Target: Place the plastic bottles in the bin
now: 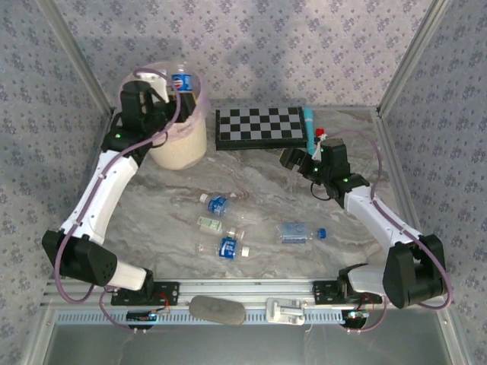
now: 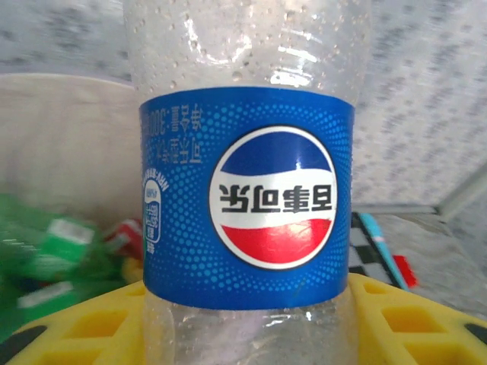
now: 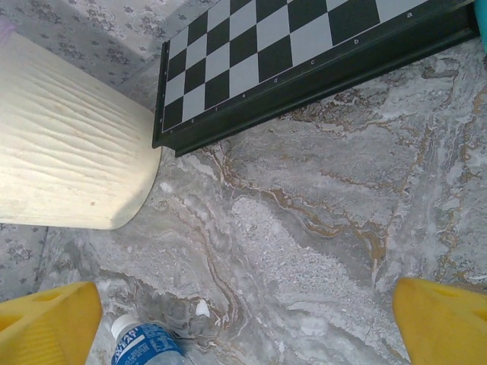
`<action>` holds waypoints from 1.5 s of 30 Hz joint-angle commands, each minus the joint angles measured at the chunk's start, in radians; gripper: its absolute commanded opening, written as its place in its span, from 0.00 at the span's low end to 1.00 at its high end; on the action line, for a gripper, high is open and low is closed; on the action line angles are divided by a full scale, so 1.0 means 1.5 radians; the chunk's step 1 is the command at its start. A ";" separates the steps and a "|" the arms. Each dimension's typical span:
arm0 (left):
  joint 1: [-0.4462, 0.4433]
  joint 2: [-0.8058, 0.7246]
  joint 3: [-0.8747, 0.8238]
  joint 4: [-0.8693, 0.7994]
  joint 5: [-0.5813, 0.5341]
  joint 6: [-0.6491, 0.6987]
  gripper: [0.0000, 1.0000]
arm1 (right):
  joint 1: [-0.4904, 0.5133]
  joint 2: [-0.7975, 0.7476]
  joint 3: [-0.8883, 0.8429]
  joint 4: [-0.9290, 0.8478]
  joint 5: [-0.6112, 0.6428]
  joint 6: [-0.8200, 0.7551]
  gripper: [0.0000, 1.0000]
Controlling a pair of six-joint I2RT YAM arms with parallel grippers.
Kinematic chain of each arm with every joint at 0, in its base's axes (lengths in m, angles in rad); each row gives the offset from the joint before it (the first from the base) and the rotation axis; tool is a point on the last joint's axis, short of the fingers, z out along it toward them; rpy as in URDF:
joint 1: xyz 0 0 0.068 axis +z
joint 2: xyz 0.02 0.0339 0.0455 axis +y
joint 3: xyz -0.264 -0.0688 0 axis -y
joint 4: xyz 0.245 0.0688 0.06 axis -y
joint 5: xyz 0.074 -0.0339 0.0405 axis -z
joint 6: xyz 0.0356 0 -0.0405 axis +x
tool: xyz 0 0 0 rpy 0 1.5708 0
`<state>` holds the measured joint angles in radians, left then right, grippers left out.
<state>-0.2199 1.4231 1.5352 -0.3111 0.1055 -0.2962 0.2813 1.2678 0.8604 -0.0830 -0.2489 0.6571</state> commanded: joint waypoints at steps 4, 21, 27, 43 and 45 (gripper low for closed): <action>0.064 0.019 0.064 -0.043 -0.032 0.037 0.45 | -0.005 0.004 -0.005 -0.009 0.008 -0.014 1.00; 0.104 0.177 0.181 -0.151 -0.008 0.045 0.61 | -0.010 -0.011 -0.001 -0.036 0.014 -0.014 1.00; 0.104 0.169 0.166 -0.130 -0.007 0.029 0.74 | -0.009 -0.018 -0.009 -0.037 0.015 -0.014 1.00; 0.082 0.045 0.054 -0.012 0.086 -0.023 1.00 | -0.004 -0.054 -0.005 -0.106 0.074 0.010 1.00; 0.054 0.011 0.005 0.025 0.094 -0.025 1.00 | 0.001 -0.054 0.000 -0.130 0.100 0.021 1.00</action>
<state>-0.0933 1.5192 1.6047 -0.3782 0.1799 -0.3161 0.2737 1.2015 0.8459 -0.2008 -0.1711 0.6655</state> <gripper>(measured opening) 0.999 0.999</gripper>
